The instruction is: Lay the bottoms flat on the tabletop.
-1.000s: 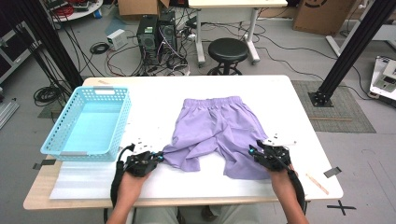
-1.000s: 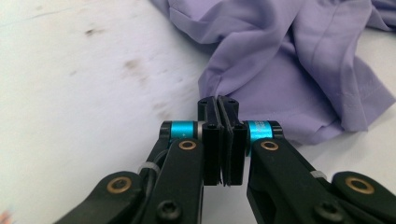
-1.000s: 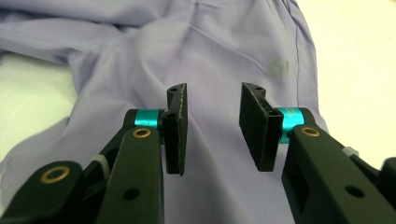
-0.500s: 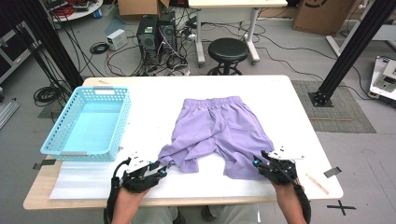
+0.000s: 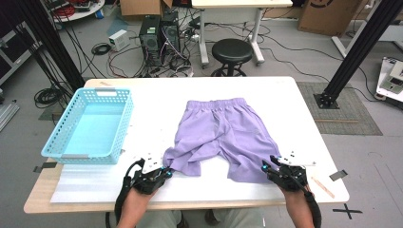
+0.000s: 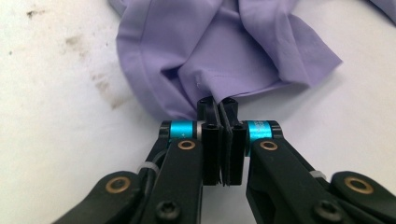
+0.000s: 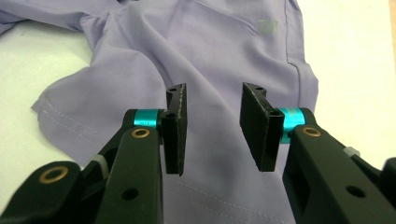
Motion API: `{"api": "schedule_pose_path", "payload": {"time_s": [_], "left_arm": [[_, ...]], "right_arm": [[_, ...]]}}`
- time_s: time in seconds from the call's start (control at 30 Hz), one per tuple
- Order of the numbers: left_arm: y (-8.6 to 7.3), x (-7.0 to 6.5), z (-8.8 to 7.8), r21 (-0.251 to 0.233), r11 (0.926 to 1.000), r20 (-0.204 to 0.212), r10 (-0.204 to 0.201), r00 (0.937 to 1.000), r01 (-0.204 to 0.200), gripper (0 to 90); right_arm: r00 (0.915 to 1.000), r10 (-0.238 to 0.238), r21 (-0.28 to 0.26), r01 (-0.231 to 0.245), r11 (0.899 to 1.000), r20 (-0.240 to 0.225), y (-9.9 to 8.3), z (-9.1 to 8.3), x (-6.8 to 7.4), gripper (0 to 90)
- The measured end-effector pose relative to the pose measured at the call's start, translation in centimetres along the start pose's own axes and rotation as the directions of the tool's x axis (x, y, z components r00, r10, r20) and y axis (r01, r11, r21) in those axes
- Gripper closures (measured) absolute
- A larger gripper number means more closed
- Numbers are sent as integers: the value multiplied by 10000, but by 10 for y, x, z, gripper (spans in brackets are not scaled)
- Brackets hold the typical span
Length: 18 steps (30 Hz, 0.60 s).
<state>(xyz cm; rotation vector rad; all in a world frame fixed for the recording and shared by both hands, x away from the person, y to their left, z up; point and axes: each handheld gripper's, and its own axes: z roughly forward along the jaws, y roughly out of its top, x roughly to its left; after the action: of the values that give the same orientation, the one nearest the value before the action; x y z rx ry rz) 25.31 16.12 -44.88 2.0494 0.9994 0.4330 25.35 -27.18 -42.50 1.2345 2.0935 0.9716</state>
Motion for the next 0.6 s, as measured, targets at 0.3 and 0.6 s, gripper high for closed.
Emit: {"api": "schedule_pose_path", "payload": {"time_s": [0.3, 0.6], "left_arm": [[-27, 11, -38, 10, 9989, 1470, 459, 9881, -466, 882], [-20, 26, -43, -1486, 9810, 1341, -1046, 9854, 1243, 550]], "right_arm": [[10000, 71, 167, -72, 9998, 37, -7, 0, -2, 625], [9999, 79, 101, -77, 9999, -150, -1, 5, 5, 618]]}}
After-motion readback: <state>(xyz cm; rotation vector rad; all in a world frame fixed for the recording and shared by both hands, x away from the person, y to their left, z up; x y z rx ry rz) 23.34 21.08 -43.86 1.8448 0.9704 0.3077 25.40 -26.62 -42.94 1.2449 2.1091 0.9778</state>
